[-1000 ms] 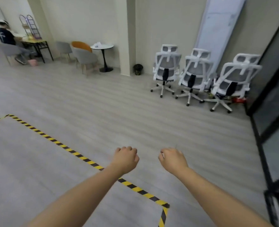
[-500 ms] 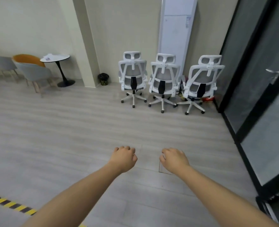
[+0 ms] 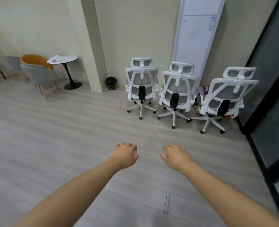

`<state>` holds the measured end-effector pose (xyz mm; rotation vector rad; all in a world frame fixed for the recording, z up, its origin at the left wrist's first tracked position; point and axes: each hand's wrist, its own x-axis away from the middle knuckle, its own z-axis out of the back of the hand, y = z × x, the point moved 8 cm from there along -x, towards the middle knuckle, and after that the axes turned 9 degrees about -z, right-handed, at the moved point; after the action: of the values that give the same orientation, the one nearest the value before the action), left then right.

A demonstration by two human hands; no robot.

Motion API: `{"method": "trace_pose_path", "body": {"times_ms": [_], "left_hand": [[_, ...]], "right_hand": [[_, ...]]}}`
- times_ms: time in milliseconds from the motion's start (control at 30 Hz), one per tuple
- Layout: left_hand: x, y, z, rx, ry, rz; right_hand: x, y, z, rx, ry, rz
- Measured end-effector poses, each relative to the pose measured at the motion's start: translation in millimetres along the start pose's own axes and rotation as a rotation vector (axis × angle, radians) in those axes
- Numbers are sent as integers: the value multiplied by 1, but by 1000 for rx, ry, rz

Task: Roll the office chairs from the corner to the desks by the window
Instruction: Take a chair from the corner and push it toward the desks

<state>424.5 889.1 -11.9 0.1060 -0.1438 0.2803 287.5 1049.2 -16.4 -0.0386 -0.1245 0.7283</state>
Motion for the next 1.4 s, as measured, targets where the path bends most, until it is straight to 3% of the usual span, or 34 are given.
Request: {"method": "trace_pose_path", "body": {"times_ms": [200, 467, 967, 1400], "left_hand": [[-158, -77, 12, 20, -39, -46], [-367, -155, 90, -6, 59, -131], [-728, -293, 190, -18, 213, 84], [-994, -459, 226, -7, 216, 166]], "right_hand": [[-174, -4, 1, 31, -56, -3], [-380, -2, 53, 8, -15, 38], [-815, 12, 136, -29, 74, 263], [-1125, -17, 155, -64, 92, 176]]}}
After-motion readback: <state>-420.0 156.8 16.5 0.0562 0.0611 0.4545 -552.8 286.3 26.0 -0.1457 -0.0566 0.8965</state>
